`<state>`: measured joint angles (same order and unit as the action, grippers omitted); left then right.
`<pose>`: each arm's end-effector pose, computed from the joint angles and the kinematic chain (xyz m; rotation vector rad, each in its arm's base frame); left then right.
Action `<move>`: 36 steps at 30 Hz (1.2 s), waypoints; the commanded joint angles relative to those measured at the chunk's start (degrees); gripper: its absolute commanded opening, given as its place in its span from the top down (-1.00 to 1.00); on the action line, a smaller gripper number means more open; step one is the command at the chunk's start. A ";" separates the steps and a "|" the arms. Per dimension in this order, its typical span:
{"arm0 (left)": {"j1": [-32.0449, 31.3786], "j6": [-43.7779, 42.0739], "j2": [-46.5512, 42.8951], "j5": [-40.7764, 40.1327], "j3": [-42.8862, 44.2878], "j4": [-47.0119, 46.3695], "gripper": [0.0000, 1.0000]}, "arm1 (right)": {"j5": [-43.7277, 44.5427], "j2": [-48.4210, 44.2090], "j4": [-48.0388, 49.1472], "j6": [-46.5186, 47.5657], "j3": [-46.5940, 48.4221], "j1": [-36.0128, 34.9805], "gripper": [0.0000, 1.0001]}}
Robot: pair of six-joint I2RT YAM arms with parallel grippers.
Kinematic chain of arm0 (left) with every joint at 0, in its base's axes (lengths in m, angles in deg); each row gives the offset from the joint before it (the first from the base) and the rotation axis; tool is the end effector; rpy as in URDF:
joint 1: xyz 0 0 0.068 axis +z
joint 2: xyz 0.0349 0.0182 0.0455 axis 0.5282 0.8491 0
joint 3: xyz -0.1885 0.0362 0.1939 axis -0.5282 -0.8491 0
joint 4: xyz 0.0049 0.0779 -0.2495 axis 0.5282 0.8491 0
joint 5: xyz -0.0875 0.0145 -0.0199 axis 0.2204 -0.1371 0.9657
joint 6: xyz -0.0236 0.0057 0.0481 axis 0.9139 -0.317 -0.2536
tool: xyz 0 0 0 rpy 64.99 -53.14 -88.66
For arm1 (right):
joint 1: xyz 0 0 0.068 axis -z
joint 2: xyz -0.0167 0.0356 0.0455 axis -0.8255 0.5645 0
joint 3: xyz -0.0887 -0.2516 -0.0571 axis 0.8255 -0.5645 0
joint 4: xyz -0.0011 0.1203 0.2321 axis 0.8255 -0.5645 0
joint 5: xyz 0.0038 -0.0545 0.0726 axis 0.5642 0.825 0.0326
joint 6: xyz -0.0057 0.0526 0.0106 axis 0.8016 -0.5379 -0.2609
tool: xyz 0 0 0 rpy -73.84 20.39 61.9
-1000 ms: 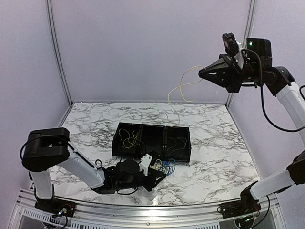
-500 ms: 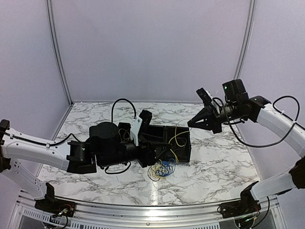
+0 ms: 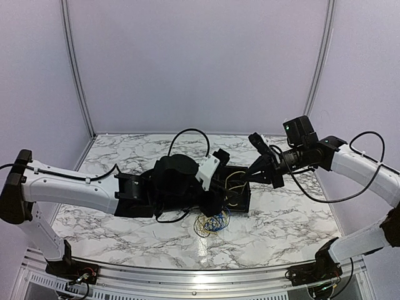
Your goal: Untangle the cables
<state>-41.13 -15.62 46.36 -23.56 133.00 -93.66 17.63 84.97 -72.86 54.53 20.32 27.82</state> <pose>0.1201 -0.3699 0.2978 0.7972 1.7468 -0.8930 0.2139 0.1467 0.3087 -1.4514 1.6024 1.1237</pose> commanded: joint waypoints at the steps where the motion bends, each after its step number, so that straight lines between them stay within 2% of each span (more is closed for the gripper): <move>1: 0.62 -0.43 2.85 0.31 2.52 4.55 0.00 | 2.47 -1.52 -1.12 2.28 1.39 -2.50 1.00; 9: 1.93 0.13 1.71 1.46 1.97 3.92 0.15 | 3.81 -1.84 -2.88 3.90 1.72 -4.04 1.00; 15: 3.42 3.15 -0.70 1.68 0.93 5.31 -0.02 | 3.54 -1.91 -3.36 4.40 1.54 -4.50 1.00; 18: 3.97 2.14 -0.55 2.06 1.17 5.43 0.02 | 3.57 -1.76 -3.46 4.59 1.63 -4.70 1.00; 25: 4.02 -5.28 -0.03 9.77 0.42 -0.23 0.31 | 3.87 -1.57 -3.23 4.35 1.89 -4.78 1.00; 35: 5.50 -9.25 0.02 12.44 0.56 -1.51 0.97 | 4.17 -1.23 -2.88 3.97 1.47 -4.73 1.00; 36: 5.59 -9.27 -0.22 12.54 0.30 -1.76 1.00 | 4.44 -1.33 -2.60 3.54 1.45 -4.67 0.89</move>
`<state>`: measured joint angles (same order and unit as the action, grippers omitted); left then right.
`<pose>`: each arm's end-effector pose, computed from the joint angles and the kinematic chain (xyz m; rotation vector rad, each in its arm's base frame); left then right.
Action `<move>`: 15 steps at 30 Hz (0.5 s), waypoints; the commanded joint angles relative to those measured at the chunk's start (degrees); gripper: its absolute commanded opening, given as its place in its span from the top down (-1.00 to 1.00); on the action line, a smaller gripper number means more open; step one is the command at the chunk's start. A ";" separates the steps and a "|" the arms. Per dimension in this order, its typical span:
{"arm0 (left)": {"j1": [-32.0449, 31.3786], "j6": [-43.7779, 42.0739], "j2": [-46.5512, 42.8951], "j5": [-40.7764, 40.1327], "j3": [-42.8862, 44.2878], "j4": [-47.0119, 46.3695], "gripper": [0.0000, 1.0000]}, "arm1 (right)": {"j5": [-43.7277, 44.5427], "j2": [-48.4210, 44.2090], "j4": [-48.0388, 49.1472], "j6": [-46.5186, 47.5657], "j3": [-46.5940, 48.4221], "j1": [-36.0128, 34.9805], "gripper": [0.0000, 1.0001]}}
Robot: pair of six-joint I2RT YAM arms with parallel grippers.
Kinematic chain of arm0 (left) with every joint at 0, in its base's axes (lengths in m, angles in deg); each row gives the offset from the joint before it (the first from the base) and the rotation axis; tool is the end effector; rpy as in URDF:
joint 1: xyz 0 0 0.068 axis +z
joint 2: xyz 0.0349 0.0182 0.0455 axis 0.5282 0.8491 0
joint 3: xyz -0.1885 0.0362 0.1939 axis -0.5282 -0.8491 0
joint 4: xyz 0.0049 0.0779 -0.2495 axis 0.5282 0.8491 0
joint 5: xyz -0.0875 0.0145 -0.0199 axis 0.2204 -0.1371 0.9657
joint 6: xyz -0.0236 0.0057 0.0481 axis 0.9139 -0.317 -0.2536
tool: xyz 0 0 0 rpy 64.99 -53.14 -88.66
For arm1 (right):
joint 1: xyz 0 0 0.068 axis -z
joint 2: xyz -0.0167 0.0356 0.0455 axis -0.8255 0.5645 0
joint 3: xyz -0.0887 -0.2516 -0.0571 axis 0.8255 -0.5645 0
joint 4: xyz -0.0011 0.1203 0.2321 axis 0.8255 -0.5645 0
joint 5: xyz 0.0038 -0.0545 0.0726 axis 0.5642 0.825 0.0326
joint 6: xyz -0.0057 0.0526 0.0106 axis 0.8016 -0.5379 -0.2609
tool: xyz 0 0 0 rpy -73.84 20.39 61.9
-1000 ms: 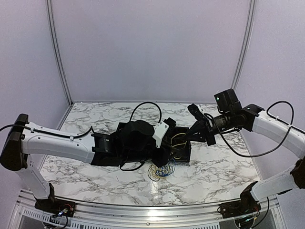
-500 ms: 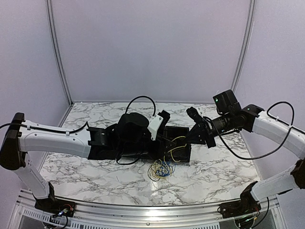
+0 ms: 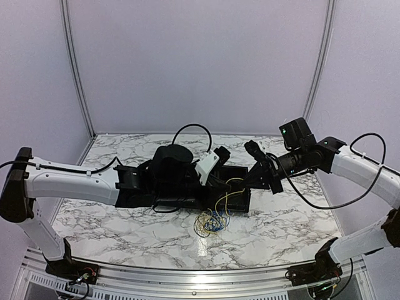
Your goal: Untangle the cables
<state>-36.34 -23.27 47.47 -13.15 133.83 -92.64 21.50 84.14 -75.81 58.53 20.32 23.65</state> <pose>0.1464 -0.3655 0.2936 0.9750 1.6897 -0.8919 0.1991 0.1581 0.3074 -1.5587 1.5751 1.0674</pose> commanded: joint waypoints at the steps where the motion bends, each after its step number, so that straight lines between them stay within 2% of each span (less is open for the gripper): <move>1: 0.89 -1.59 -1.72 1.95 -0.79 -2.93 1.00 | 1.24 -0.78 0.35 -0.88 1.57 -0.30 0.73; 3: 1.11 -1.49 -2.86 1.33 -1.39 -2.96 1.00 | 2.15 -1.97 0.64 -1.75 1.40 1.74 0.43; 6: 1.55 -1.37 -6.40 -1.88 -2.50 -1.85 1.00 | -2.19 -4.18 2.70 -3.82 -0.64 9.57 0.17; 12: 2.31 -3.74 -13.51 -12.59 -0.92 7.32 1.00 | -6.40 -7.15 15.21 -10.60 -13.20 18.84 0.14; 15: 3.49 -4.40 -16.27 -18.49 0.14 11.70 1.00 | -4.16 -6.66 18.16 -8.86 -16.86 20.59 0.14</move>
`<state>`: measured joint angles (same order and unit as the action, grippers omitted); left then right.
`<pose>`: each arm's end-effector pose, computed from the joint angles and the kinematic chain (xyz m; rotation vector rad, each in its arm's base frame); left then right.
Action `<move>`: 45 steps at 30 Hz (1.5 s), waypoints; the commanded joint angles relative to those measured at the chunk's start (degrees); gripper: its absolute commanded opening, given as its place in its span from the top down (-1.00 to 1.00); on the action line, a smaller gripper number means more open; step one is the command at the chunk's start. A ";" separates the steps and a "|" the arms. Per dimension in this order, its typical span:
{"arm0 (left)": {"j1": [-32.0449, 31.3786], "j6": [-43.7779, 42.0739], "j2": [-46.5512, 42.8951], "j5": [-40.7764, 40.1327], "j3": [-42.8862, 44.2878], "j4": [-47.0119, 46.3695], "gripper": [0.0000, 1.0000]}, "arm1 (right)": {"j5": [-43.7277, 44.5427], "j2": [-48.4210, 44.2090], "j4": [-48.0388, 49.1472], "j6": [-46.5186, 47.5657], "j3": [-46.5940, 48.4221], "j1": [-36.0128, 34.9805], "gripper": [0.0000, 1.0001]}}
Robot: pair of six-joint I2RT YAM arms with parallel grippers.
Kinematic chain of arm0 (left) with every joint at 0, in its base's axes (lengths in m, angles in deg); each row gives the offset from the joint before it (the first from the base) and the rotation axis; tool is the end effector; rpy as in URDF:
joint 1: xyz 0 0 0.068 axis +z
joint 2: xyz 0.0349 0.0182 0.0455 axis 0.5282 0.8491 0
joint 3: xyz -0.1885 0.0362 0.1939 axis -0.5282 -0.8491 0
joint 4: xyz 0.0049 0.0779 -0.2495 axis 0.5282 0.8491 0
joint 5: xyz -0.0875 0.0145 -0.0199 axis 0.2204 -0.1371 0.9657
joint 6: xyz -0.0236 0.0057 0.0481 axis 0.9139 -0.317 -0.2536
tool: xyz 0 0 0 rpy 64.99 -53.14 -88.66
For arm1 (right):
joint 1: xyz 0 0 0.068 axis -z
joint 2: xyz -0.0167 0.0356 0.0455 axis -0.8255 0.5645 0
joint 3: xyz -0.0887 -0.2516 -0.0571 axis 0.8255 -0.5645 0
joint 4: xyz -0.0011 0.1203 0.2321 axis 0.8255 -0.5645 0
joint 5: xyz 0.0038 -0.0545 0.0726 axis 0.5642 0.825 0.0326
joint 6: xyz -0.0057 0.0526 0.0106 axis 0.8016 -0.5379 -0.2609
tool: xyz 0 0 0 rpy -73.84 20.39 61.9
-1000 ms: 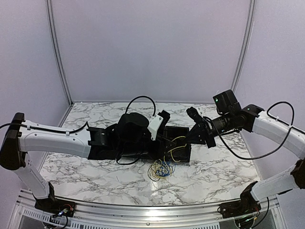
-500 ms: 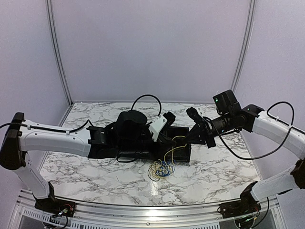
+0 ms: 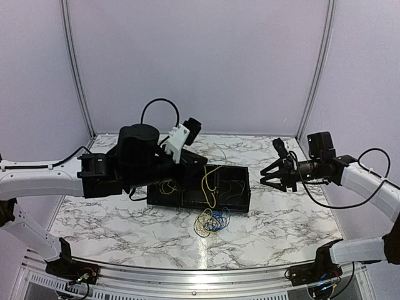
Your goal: Untangle the cables
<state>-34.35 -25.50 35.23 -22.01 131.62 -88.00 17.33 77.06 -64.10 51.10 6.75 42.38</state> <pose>0.1443 -0.3132 0.3461 0.8078 1.6276 -0.7554 0.2140 0.0813 0.2742 -1.1704 1.7221 0.9878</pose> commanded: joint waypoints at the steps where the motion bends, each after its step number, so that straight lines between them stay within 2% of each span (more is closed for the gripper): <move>1: 1.98 -2.34 -4.68 -11.37 2.64 8.35 1.00 | 2.08 0.79 6.36 -0.85 -3.19 2.05 0.14; 4: 4.00 -3.16 -5.77 -15.38 3.16 11.55 1.00 | 6.79 1.73 6.86 -0.13 -2.91 2.33 0.14; 7: 7.28 -3.57 -5.94 -16.95 3.03 13.57 1.00 | 7.53 1.89 7.34 0.10 -3.21 2.45 0.14; 15: 13.96 -9.18 -1.98 -16.62 1.60 13.54 1.00 | 8.05 1.90 7.25 1.60 -3.80 2.40 0.14; 23: 20.31 -13.71 5.60 -12.24 1.32 8.48 1.00 | 9.27 0.96 6.73 2.74 -4.13 2.40 0.13; 31: 22.29 -10.05 13.11 -6.24 -0.65 5.72 1.00 | 10.53 0.00 6.91 3.36 -4.57 2.45 0.13; 37: 22.32 -4.25 17.02 -4.04 -2.01 5.72 1.00 | 10.13 0.39 6.76 3.73 -4.42 2.42 0.13; 45: 22.29 6.19 15.87 -2.55 -4.62 7.40 1.00 | 9.65 1.05 6.38 4.27 -4.23 2.52 0.13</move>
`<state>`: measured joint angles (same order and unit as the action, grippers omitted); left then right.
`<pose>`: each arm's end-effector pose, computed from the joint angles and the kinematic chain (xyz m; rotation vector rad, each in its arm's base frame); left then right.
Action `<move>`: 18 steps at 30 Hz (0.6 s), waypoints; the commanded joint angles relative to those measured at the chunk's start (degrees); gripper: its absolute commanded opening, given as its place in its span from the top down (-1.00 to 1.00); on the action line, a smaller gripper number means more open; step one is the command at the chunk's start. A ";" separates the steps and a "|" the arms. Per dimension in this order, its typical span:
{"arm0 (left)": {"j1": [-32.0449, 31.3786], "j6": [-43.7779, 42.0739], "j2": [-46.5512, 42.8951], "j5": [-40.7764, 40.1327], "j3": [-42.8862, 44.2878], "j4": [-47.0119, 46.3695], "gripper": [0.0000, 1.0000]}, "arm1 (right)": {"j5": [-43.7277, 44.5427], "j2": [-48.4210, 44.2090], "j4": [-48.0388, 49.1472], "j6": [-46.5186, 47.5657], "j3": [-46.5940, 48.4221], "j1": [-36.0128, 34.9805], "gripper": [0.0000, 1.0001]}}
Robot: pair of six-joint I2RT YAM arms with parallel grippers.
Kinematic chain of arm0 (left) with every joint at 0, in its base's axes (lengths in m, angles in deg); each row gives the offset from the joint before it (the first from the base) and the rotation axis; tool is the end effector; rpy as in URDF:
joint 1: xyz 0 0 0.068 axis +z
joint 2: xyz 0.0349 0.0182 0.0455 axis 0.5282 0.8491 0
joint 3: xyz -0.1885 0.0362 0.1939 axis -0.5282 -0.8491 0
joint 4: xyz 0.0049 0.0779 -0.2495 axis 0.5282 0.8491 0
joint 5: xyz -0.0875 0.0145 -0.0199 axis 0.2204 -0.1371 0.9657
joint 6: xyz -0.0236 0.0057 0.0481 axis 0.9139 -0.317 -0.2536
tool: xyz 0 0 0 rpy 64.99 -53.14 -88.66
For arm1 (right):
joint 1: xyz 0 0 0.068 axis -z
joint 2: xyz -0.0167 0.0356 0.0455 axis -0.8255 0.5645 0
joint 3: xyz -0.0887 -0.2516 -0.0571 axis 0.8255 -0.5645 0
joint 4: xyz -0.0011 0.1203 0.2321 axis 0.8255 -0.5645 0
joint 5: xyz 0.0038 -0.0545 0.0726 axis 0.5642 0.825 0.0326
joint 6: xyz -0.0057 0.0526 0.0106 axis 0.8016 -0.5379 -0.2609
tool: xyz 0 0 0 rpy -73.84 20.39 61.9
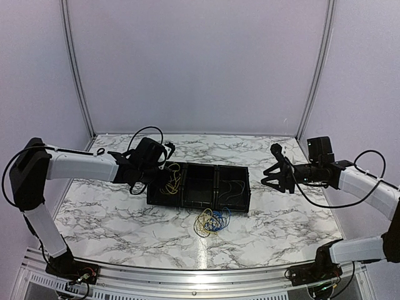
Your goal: Untangle the cables
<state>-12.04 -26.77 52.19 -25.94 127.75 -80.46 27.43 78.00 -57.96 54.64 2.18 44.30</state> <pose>0.2795 -0.2578 0.2076 0.6403 2.1425 -0.1901 0.2229 0.0715 0.2494 -1.1424 1.7909 0.7384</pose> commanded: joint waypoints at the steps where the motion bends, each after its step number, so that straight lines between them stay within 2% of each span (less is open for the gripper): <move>1: -0.05 8.85 -0.92 1.56 -0.54 0.95 1.00 | -0.49 0.19 0.18 0.78 0.41 0.53 0.13; 6: -0.09 11.62 1.57 1.32 1.44 4.60 1.00 | -0.70 0.78 -0.13 1.10 0.72 0.50 0.13; 18: -0.02 8.73 10.44 -1.20 10.21 9.23 1.00 | -0.55 0.58 -0.66 1.58 0.60 0.57 0.13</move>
<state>-12.04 -17.07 60.96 -25.72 135.05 -74.45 27.38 78.66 -58.07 55.31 2.18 44.30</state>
